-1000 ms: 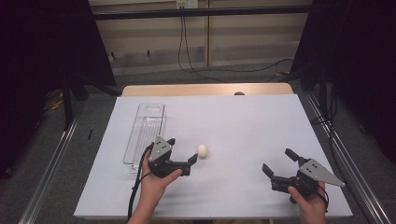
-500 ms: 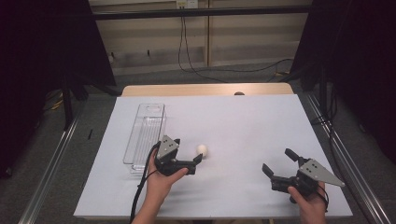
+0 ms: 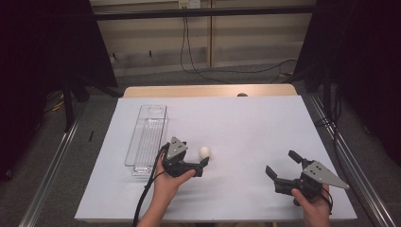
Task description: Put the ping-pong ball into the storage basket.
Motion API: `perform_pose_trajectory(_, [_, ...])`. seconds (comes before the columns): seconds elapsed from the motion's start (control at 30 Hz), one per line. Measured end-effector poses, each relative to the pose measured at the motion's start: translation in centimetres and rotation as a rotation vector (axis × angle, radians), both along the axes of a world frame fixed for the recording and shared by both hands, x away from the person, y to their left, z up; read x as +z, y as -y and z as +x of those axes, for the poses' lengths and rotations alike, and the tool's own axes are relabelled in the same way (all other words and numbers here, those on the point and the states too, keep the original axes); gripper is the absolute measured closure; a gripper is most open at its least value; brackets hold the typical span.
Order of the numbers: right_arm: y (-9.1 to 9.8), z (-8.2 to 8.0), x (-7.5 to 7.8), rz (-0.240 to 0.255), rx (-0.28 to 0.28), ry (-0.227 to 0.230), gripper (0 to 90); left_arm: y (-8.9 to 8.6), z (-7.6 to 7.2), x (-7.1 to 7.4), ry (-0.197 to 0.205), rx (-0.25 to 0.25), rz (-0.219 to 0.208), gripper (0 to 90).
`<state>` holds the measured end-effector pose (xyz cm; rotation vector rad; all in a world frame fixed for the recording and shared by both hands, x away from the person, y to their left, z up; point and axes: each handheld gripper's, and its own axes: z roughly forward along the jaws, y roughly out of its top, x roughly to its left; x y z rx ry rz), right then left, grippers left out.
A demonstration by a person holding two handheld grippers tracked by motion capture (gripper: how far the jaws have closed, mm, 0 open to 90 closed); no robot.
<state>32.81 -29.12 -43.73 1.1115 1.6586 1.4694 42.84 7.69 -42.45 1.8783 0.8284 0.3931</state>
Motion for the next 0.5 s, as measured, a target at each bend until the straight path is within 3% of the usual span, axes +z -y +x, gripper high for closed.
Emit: perform_pose_trajectory(0.5, [-0.01,0.05,-0.01,-0.002,0.002,0.001,1.3,0.86,0.91,-0.76,-0.030,0.012,0.041,2.2])
